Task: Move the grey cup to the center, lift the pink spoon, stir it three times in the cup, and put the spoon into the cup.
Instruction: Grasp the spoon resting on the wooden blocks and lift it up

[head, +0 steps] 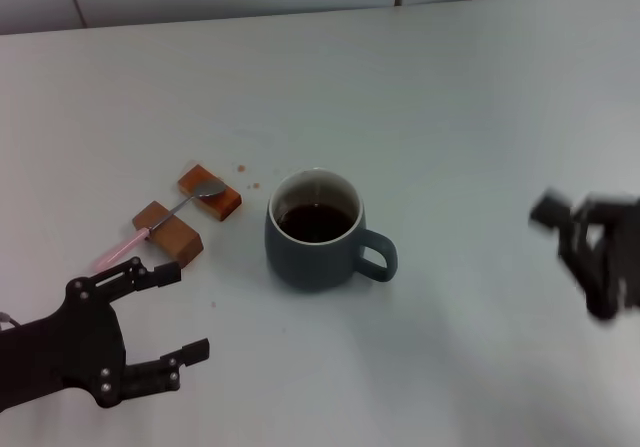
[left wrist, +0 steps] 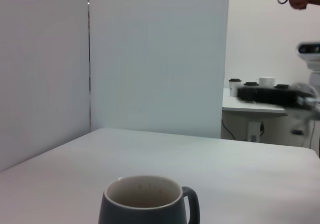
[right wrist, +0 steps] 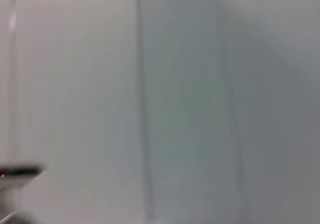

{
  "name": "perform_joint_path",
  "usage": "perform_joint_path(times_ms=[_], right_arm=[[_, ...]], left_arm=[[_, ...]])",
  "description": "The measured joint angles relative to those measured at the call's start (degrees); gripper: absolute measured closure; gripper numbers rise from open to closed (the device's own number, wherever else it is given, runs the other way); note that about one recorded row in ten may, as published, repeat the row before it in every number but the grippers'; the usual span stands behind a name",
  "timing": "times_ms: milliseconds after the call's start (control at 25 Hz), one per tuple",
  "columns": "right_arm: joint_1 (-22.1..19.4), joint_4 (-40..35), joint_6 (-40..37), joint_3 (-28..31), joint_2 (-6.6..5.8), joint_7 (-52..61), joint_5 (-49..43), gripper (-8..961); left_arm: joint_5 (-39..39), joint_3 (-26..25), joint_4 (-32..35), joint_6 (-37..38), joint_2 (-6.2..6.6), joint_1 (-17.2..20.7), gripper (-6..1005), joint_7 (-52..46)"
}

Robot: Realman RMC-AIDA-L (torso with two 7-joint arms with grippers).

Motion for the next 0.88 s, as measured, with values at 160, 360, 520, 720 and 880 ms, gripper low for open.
perform_joint_path(times_ms=[160,360,520,720,880], right_arm=[[-1.33,-4.54,2.42,-4.29,0.06,4.96,-6.51,945],[-1.36,-5.07,9.3,-4.78,0.15,5.32,-14.03,939],[-1.45,-5.32,11.4,-4.54,0.2,4.74,-15.98,889],[-2.03,-6.04,12.36,-4.04,0.39,3.63,-15.26,646],[-2.04,-6.58,12.3,-3.5,0.39,3.12,-15.16,572]], left_arm=[[-0.1,0.0,-0.04,0.56,-0.06,0.22,159,0.21],[-0.12,0.0,-0.61,0.7,-0.08,0.15,159,0.22],[-0.27,0.0,-0.64,0.4,-0.03,-0.03,159,-0.28],[-0.28,0.0,-0.63,-0.01,0.01,0.11,158,-0.42],[-0.28,0.0,-0.64,-0.06,0.07,0.3,158,-0.43]])
